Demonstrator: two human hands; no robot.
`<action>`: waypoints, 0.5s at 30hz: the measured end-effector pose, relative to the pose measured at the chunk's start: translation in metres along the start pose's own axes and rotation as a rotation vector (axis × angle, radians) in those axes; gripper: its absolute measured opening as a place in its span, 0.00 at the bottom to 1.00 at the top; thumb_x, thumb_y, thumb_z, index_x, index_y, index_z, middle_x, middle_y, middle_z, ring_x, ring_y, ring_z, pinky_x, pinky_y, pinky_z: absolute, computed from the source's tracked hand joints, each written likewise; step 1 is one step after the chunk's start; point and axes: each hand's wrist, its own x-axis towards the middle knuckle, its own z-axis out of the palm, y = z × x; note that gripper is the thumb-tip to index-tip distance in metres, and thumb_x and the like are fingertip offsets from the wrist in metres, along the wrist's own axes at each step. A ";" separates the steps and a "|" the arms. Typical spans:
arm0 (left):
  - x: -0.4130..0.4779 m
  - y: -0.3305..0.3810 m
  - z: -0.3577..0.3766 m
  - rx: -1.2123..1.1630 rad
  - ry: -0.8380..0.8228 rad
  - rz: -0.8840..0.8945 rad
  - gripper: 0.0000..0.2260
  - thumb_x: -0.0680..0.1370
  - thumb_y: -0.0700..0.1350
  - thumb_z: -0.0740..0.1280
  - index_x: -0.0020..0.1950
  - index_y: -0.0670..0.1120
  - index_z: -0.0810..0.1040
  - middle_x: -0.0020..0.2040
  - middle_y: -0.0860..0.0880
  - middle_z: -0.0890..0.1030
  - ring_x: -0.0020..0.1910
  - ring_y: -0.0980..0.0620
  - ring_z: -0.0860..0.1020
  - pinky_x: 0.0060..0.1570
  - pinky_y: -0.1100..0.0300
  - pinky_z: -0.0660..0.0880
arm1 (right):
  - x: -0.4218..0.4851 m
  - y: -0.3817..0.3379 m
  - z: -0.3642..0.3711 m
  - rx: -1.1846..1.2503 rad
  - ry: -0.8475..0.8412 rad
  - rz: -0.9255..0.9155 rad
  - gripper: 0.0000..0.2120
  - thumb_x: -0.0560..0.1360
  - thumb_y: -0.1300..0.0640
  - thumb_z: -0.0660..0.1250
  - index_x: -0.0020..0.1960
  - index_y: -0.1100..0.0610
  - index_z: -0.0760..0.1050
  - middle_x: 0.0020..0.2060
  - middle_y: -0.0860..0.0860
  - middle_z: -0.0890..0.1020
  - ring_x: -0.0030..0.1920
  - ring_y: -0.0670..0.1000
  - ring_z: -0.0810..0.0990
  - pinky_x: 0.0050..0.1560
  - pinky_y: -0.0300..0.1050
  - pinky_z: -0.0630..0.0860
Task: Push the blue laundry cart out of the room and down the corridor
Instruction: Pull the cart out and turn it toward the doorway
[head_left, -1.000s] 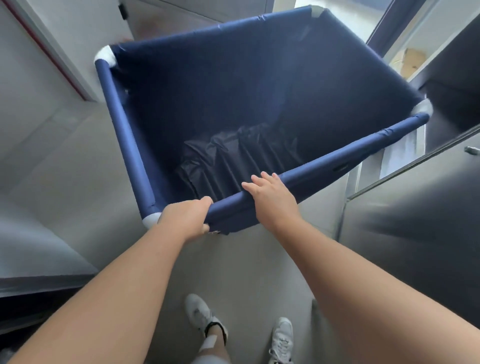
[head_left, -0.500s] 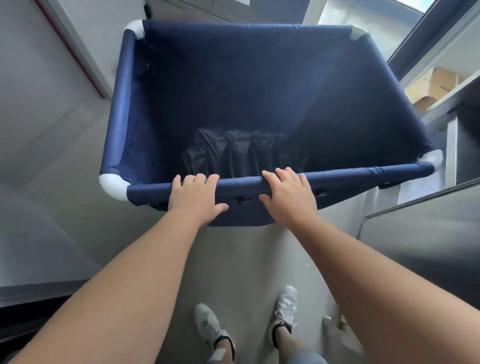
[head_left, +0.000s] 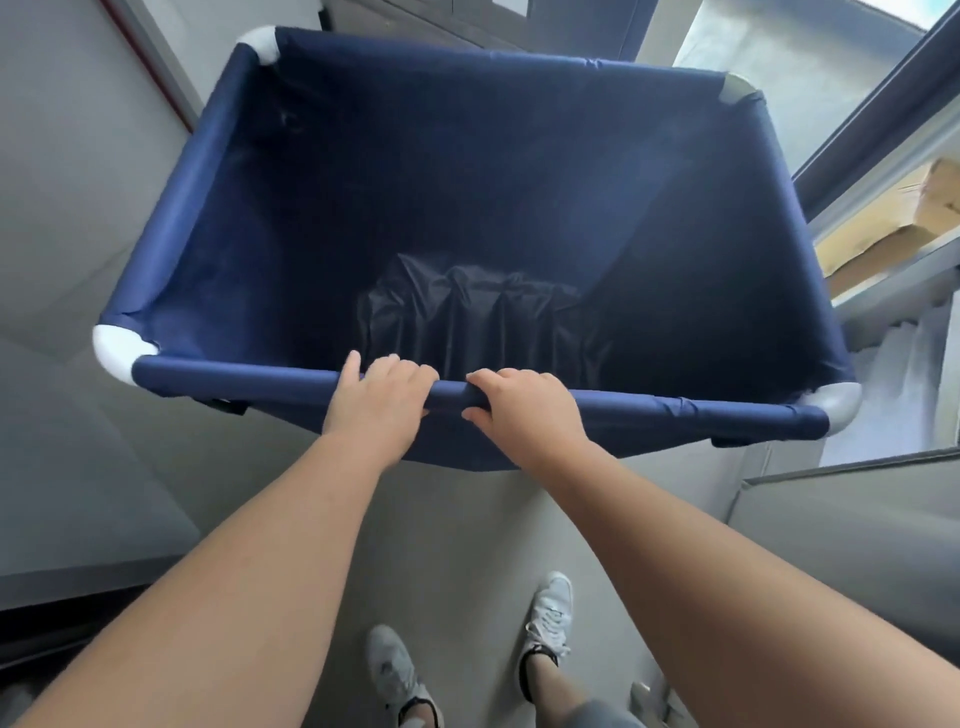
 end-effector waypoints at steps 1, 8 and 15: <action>0.001 -0.007 0.000 0.008 -0.005 -0.023 0.10 0.81 0.50 0.63 0.63 0.55 0.71 0.61 0.55 0.76 0.69 0.49 0.69 0.74 0.38 0.57 | 0.003 0.003 -0.002 0.008 -0.019 -0.026 0.20 0.79 0.41 0.62 0.67 0.48 0.73 0.52 0.48 0.83 0.51 0.55 0.80 0.49 0.49 0.71; 0.013 -0.036 -0.012 0.158 -0.022 -0.327 0.21 0.78 0.43 0.65 0.70 0.53 0.67 0.74 0.47 0.66 0.76 0.44 0.58 0.76 0.37 0.53 | 0.007 0.051 -0.018 -0.074 -0.014 0.067 0.31 0.73 0.31 0.61 0.68 0.49 0.72 0.54 0.49 0.83 0.56 0.55 0.80 0.54 0.51 0.71; 0.031 0.021 -0.012 0.058 0.052 -0.110 0.23 0.78 0.48 0.67 0.73 0.52 0.66 0.71 0.51 0.70 0.75 0.47 0.61 0.77 0.43 0.52 | 0.012 0.060 -0.026 -0.112 0.009 0.052 0.28 0.73 0.29 0.58 0.60 0.48 0.76 0.48 0.47 0.82 0.51 0.53 0.79 0.52 0.49 0.70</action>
